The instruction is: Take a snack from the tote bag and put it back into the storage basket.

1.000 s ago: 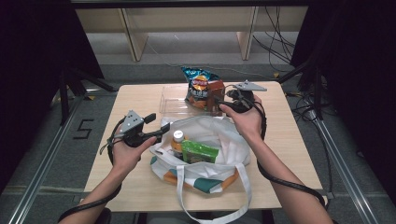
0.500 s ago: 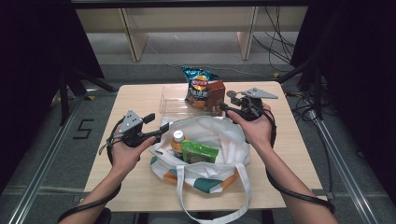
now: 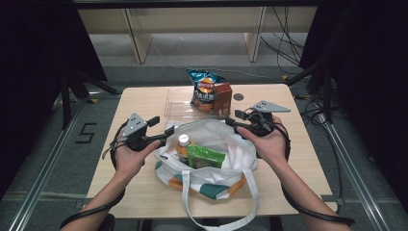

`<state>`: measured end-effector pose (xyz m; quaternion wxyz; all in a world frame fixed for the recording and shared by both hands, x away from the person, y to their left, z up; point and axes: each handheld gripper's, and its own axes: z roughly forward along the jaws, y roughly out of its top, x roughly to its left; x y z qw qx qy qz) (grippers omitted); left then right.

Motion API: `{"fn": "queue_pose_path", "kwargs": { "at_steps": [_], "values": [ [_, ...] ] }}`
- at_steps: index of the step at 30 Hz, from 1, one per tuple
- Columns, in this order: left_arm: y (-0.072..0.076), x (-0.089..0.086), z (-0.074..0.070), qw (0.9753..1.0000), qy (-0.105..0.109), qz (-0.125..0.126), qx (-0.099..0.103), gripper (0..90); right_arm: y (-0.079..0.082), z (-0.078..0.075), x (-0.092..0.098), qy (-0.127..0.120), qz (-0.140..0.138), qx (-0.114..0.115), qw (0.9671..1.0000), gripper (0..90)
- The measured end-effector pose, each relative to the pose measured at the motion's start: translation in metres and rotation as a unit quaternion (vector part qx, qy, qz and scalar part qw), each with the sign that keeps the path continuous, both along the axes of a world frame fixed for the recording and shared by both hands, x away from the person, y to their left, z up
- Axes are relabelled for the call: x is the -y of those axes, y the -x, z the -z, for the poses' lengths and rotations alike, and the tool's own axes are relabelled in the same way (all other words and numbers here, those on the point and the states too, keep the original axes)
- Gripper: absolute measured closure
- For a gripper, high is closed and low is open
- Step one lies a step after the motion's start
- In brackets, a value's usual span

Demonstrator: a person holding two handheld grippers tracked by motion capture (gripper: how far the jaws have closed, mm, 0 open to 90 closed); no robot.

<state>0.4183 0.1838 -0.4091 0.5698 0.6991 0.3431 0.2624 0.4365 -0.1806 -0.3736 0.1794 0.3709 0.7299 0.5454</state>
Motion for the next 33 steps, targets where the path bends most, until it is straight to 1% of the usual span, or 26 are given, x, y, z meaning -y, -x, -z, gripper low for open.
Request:
{"fn": "queue_pose_path", "kwargs": {
  "at_steps": [1,2,3,4,5,6,7,8,9,10,13,15,16,17,18,19,22,23,25,26,28,29,30,31,32,33],
  "values": [
    [0.0,0.0,0.0,1.0,0.001,0.0,-0.002,29.0,0.003,0.0,-0.002,-0.005,0.005,-0.015,0.9999,50.8],
    [0.0,0.0,0.0,1.0,0.001,0.0,-0.002,29.0,0.003,0.0,-0.002,-0.005,0.005,-0.015,0.9999,50.8],
    [0.0,0.0,0.0,1.0,0.001,0.0,-0.002,29.0,0.006,0.002,-0.002,0.001,-0.006,-0.011,0.9999,52.5],
    [0.0,-0.001,0.0,1.0,-0.001,0.0,-0.001,29.0,0.005,0.003,0.0,0.016,-0.014,0.0,0.9998,52.8],
    [0.0,0.0,0.0,1.0,0.001,0.0,-0.002,29.0,0.008,0.004,-0.002,0.006,-0.016,-0.02,0.9996,53.3],
    [0.001,0.0,0.0,1.0,0.0,0.0,-0.001,29.0,0.009,0.006,-0.002,0.011,-0.017,-0.009,0.9998,53.8],
    [0.001,0.0,0.001,1.0,0.0,0.0,-0.001,29.0,0.01,0.007,-0.002,0.018,-0.026,-0.01,0.9994,54.4],
    [0.001,0.0,0.001,1.0,0.0,0.0,-0.003,29.0,0.011,0.009,-0.003,0.014,-0.024,-0.012,0.9996,55.0],
    [0.001,0.0,0.001,1.0,0.0,0.0,-0.003,29.0,0.012,0.01,-0.002,0.026,-0.028,-0.005,0.9992,55.6],
    [0.001,0.0,0.001,1.0,0.0,0.0,-0.003,29.0,0.014,0.011,-0.003,0.018,-0.034,-0.02,0.9991,55.9],
    [0.001,0.0,0.0,1.0,0.0,0.0,-0.002,29.0,0.017,0.012,-0.003,0.019,-0.04,-0.029,0.9986,56.7],
    [0.001,0.0,0.0,1.0,-0.001,0.0,-0.001,29.0,0.019,0.013,-0.003,0.017,-0.044,-0.032,0.9984,56.9],
    [0.001,0.0,0.0,1.0,-0.004,0.001,0.001,29.0,0.019,0.014,-0.003,0.021,-0.051,-0.028,0.9981,57.0],
    [0.001,0.0,0.0,1.0,0.0,0.0,-0.002,29.0,0.019,0.014,-0.002,0.025,-0.056,-0.025,0.9978,57.1],
    [0.001,0.0,0.001,1.0,-0.001,0.0,-0.002,29.0,0.021,0.014,-0.002,0.019,-0.052,-0.033,0.9979,57.3],
    [0.001,0.0,0.001,1.0,0.002,0.001,-0.003,29.0,0.021,0.015,-0.002,0.018,-0.058,-0.033,0.9976,57.4],
    [0.0,0.001,0.001,1.0,0.004,0.004,-0.001,29.0,0.022,0.015,-0.002,0.026,-0.058,-0.031,0.9975,57.6],
    [0.001,0.0,0.0,1.0,-0.002,0.002,-0.001,29.0,0.025,0.017,-0.005,0.017,-0.067,-0.043,0.9967,57.8],
    [0.001,0.0,0.0,1.0,-0.001,0.002,-0.002,29.0,0.024,0.018,-0.006,0.023,-0.075,-0.033,0.9964,57.8],
    [0.001,0.0,0.0,1.0,-0.001,0.001,-0.002,29.0,0.025,0.018,-0.007,0.02,-0.074,-0.039,0.9963,58.0],
    [0.0,0.0,0.001,1.0,0.003,0.004,-0.001,29.0,0.027,0.019,-0.01,0.018,-0.083,-0.043,0.9955,58.0],
    [0.0,0.0,0.001,1.0,-0.003,0.002,-0.002,29.0,0.028,0.019,-0.01,0.023,-0.084,-0.048,0.9951,58.0],
    [0.0,0.0,0.001,1.0,-0.003,0.002,-0.002,29.0,0.028,0.019,-0.01,0.023,-0.084,-0.048,0.9951,58.0],
    [0.0,0.0,0.001,1.0,-0.002,0.002,-0.002,29.0,0.027,0.021,-0.013,0.027,-0.097,-0.036,0.9942,58.0],
    [0.001,0.0,0.001,1.0,-0.001,0.002,-0.003,29.0,0.028,0.022,-0.014,0.022,-0.1,-0.045,0.9937,57.9],
    [0.001,0.0,0.001,1.0,-0.001,0.002,-0.003,29.0,0.028,0.022,-0.014,0.022,-0.1,-0.045,0.9937,57.9]
  ]
}}
